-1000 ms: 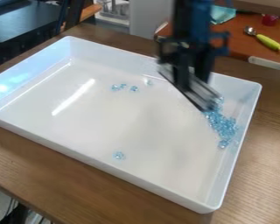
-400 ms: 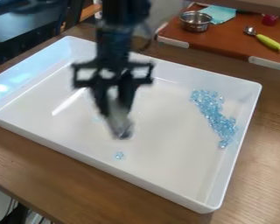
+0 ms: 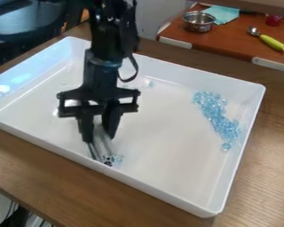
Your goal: Sweep into pile
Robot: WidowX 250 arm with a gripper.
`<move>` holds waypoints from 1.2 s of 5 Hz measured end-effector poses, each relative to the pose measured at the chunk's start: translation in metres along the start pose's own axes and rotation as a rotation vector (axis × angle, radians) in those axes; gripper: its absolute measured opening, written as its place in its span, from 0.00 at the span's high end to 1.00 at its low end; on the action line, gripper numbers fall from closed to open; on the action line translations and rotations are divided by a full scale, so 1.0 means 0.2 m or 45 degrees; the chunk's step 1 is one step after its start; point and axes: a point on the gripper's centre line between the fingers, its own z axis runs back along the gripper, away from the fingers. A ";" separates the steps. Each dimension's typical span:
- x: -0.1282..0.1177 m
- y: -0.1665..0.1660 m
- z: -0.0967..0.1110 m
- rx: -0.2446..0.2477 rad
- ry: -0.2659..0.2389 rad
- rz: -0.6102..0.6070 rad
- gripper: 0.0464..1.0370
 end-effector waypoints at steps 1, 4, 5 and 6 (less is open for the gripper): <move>-0.01 -0.03 -0.03 0.015 -0.008 0.013 0.67; -0.05 -0.32 0.02 0.023 0.055 0.056 0.67; -0.08 -0.48 0.06 0.024 0.090 0.068 0.67; -0.07 -0.63 0.08 0.025 0.096 0.081 0.67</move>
